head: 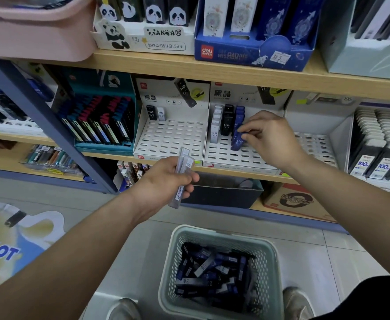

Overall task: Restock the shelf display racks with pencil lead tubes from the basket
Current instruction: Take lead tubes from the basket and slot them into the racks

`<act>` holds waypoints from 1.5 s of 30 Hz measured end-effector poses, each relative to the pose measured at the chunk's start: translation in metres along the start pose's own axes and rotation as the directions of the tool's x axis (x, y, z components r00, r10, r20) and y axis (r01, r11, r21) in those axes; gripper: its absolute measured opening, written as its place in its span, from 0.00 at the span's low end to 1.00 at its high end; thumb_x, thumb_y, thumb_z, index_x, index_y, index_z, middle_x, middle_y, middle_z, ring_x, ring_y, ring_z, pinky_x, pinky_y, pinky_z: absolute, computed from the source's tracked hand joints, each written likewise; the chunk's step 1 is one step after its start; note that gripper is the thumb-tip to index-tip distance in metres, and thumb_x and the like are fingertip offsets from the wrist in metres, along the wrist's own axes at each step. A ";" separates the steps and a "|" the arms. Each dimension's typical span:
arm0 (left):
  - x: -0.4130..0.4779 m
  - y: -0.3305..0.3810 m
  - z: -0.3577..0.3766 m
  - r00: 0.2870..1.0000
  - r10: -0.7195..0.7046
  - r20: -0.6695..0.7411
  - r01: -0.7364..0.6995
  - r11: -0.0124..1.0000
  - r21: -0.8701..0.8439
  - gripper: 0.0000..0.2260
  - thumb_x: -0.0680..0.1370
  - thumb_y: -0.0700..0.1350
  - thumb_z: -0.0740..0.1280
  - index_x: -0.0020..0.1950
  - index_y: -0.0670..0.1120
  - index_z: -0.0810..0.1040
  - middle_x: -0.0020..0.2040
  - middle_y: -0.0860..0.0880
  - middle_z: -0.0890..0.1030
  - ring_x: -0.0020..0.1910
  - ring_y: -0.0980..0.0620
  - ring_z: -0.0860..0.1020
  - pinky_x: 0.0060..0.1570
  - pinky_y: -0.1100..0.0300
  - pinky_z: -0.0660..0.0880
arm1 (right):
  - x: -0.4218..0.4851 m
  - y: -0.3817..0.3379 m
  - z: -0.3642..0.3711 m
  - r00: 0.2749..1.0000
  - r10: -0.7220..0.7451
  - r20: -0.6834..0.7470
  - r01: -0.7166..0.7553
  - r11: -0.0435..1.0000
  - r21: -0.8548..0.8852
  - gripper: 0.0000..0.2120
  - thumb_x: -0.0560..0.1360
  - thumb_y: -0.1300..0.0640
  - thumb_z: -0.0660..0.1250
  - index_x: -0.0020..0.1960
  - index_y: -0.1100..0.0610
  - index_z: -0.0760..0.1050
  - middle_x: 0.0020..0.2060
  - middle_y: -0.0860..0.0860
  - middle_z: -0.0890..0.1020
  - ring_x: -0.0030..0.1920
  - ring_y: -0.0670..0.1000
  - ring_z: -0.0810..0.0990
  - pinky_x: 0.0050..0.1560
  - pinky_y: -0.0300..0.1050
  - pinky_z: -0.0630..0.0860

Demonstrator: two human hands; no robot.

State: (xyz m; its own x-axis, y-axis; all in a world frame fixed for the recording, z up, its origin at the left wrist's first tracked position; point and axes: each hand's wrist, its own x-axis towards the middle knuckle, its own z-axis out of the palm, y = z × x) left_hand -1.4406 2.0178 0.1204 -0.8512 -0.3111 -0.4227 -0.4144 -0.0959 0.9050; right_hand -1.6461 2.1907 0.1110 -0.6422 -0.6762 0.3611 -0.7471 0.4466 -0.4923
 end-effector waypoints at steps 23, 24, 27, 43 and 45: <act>-0.005 0.005 0.002 0.993 0.048 0.110 -0.044 0.998 -0.042 0.09 0.83 0.45 0.63 0.61 0.46 0.78 0.50 0.45 0.86 0.42 0.51 0.83 0.44 0.57 0.78 | -0.010 -0.069 0.004 0.921 0.067 0.384 -0.292 0.770 0.567 0.03 0.76 0.60 0.72 0.48 0.58 0.80 0.34 0.52 0.80 0.31 0.49 0.80 0.35 0.45 0.79; -0.005 0.005 0.002 0.994 0.039 0.105 -0.034 0.998 -0.049 0.10 0.83 0.46 0.62 0.61 0.46 0.78 0.49 0.45 0.86 0.41 0.51 0.83 0.43 0.57 0.78 | -0.009 -0.067 0.001 0.923 0.072 0.378 -0.295 0.764 0.573 0.02 0.76 0.61 0.71 0.48 0.58 0.80 0.33 0.51 0.81 0.31 0.50 0.80 0.36 0.46 0.79; -0.005 0.005 0.001 0.996 0.040 0.081 -0.038 0.999 -0.025 0.10 0.82 0.45 0.64 0.62 0.45 0.78 0.47 0.47 0.86 0.40 0.52 0.82 0.42 0.58 0.77 | -0.009 -0.064 -0.003 0.910 0.091 0.404 -0.343 0.713 0.612 0.03 0.76 0.60 0.71 0.49 0.59 0.79 0.34 0.51 0.83 0.34 0.54 0.83 0.40 0.50 0.82; -0.003 0.003 0.000 0.996 -0.019 -0.088 0.019 1.000 0.000 0.05 0.82 0.40 0.66 0.56 0.45 0.79 0.44 0.47 0.85 0.40 0.52 0.83 0.39 0.60 0.80 | -0.001 -0.054 -0.008 0.939 0.296 0.177 -0.338 0.688 0.643 0.08 0.73 0.64 0.74 0.50 0.55 0.82 0.40 0.52 0.87 0.42 0.51 0.86 0.48 0.46 0.82; -0.003 0.002 -0.003 0.993 -0.037 -0.111 0.036 0.999 -0.009 0.05 0.83 0.39 0.63 0.55 0.45 0.79 0.43 0.47 0.85 0.38 0.52 0.83 0.39 0.61 0.80 | 0.006 -0.047 -0.006 0.960 0.273 0.063 -0.267 0.825 0.498 0.08 0.74 0.61 0.75 0.49 0.50 0.82 0.40 0.47 0.86 0.44 0.46 0.84 0.50 0.42 0.81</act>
State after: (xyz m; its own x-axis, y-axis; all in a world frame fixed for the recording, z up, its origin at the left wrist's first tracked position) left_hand -1.4379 2.0162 0.1238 -0.7943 -0.4104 -0.4480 -0.4420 -0.1156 0.8895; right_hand -1.6157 2.1689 0.1409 -0.8097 -0.5639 0.1624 -0.3590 0.2572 -0.8972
